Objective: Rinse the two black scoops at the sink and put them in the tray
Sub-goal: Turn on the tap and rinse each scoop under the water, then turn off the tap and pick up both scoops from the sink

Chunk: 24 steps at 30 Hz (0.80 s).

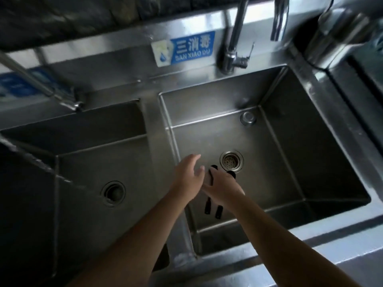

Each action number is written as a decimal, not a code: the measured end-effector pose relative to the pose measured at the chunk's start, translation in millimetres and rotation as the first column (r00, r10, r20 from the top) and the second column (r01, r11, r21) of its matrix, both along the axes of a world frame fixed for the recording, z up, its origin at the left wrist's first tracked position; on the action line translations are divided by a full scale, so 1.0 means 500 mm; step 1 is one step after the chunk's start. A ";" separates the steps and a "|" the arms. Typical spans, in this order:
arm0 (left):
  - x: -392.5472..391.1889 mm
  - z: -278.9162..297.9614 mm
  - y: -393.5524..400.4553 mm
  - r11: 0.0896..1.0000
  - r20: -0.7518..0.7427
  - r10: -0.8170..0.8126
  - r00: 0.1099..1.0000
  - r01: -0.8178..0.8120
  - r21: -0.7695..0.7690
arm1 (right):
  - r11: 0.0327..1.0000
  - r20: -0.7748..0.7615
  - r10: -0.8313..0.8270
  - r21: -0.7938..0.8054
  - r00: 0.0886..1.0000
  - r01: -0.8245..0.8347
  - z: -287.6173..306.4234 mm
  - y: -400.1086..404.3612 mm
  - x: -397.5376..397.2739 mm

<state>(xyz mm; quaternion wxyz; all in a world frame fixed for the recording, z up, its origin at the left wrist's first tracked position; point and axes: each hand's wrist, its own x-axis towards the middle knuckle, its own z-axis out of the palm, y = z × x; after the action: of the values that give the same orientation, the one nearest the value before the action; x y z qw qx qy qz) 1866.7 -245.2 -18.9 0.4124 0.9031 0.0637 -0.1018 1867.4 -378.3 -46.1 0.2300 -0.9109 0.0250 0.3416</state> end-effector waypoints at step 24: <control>-0.202 0.057 0.629 0.864 -0.114 0.103 0.988 -0.032 0.502 | 0.845 0.312 0.514 -0.024 0.799 -0.535 0.139 0.636 -0.083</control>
<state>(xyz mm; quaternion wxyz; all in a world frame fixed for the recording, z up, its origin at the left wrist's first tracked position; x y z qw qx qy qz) 1765.6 69.1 9.7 0.1631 0.9669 0.1475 -0.1291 1825.9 -60.1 23.6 0.1571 -0.9158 -0.2751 0.2469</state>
